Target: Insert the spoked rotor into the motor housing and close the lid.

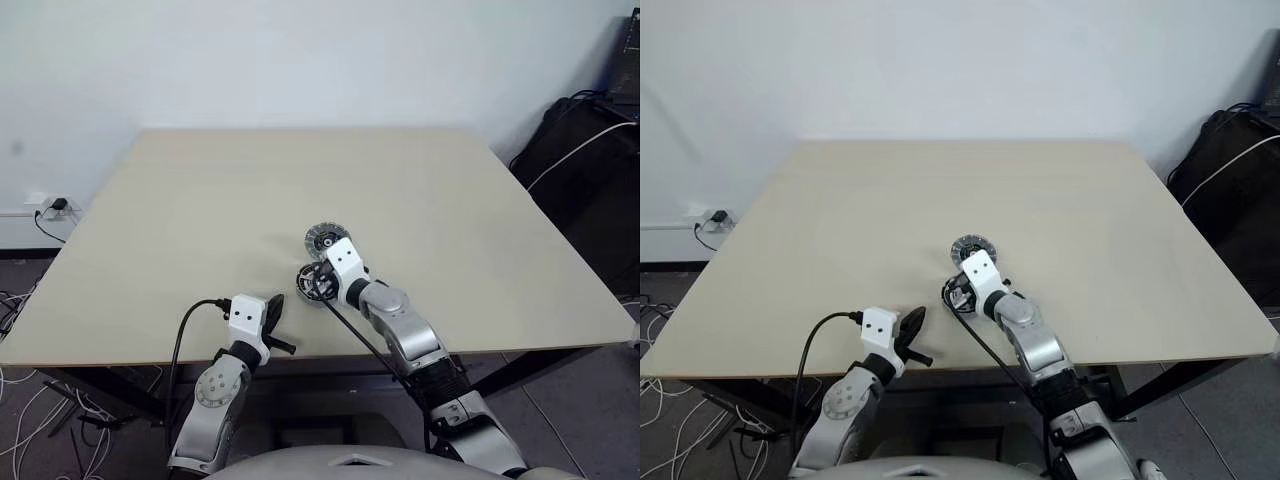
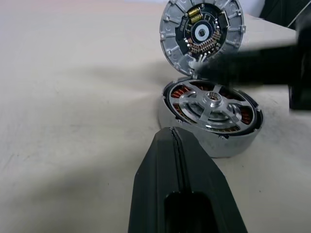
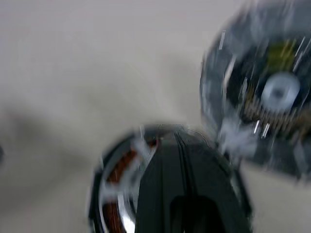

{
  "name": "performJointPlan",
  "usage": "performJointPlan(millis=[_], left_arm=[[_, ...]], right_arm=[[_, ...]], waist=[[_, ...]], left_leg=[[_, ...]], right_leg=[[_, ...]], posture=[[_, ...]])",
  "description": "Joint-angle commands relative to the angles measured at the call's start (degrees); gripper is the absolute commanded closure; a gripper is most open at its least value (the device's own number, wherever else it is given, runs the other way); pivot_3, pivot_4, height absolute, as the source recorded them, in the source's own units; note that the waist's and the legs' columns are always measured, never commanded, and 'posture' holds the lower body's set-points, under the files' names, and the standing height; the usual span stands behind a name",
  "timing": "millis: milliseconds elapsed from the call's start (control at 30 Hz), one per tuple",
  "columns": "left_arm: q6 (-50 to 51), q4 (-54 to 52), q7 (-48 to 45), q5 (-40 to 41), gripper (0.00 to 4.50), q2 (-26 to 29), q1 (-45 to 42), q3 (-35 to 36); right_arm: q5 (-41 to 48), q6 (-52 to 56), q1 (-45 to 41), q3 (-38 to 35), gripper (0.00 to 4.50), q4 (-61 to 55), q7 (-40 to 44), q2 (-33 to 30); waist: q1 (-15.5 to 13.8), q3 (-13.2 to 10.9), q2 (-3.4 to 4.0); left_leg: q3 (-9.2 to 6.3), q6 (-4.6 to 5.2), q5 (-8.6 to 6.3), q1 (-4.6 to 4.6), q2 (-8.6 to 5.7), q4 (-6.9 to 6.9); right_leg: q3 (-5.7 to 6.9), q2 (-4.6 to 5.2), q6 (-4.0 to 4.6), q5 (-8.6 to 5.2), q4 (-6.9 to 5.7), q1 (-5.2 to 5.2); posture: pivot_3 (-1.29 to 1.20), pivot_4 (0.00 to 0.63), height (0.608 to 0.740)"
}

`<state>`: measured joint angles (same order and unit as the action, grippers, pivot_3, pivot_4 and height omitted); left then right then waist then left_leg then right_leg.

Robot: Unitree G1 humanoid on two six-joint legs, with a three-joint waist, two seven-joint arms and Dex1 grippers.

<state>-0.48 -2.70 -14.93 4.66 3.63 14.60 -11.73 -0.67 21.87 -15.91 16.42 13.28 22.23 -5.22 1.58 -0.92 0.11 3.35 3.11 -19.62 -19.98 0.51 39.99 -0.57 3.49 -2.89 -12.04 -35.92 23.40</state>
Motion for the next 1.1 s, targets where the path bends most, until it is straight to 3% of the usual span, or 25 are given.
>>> performJointPlan(millis=[33,367,500,733,1100], left_arm=[[-1.27,-1.78,0.37,-0.15,4.48,-0.27,-0.07,0.2],[-1.01,-1.67,0.2,-0.2,4.48,-0.12,-0.3,0.04],[-0.95,-1.48,0.17,-0.14,4.48,-0.16,-0.56,0.08],[-1.23,-1.21,0.41,-0.27,4.48,-0.49,-0.42,-0.19],[-1.67,-0.76,0.34,-0.54,4.48,-0.73,-0.47,-0.68]], right_arm=[[-1.14,2.52,0.65,1.58,4.5,-0.08,1.47,-1.18],[0.66,1.46,-0.07,-0.71,4.5,-6.22,1.55,-0.82],[-4.86,6.95,-2.24,3.36,4.5,-10.31,1.31,-4.19],[-4.97,14.47,-7.48,8.8,4.5,-16.67,13.35,-12.21],[-7.48,13.06,-15.83,18.61,4.5,-15.2,28.93,-21.14]], waist=[[0.04,0.06,0.08],[0.12,0.18,0.17],[0.08,0.17,0.19],[-0.03,0.16,0.19],[-0.12,0.13,0.15]], left_leg=[[0.0,0.0,0.0,0.01,0.01,0.0],[-0.03,0.03,-0.01,0.27,0.11,0.0],[-0.02,0.02,-0.01,0.0,0.08,0.0],[-0.03,0.03,-0.01,0.01,0.02,0.0],[-0.04,0.04,-0.02,0.0,-0.05,0.0]], right_leg=[[0.0,0.0,0.0,0.0,-0.01,0.0],[0.0,0.02,-0.01,0.0,-0.01,-0.28],[-0.01,0.02,-0.01,0.01,-0.02,0.02],[0.02,0.01,0.0,0.0,0.01,0.0],[0.04,0.01,0.0,0.0,0.03,0.01]], posture=[[0.0,0.0,0.74],[0.0,0.0,0.74],[0.0,0.0,0.74],[0.0,0.0,0.74],[0.0,0.0,0.74]])
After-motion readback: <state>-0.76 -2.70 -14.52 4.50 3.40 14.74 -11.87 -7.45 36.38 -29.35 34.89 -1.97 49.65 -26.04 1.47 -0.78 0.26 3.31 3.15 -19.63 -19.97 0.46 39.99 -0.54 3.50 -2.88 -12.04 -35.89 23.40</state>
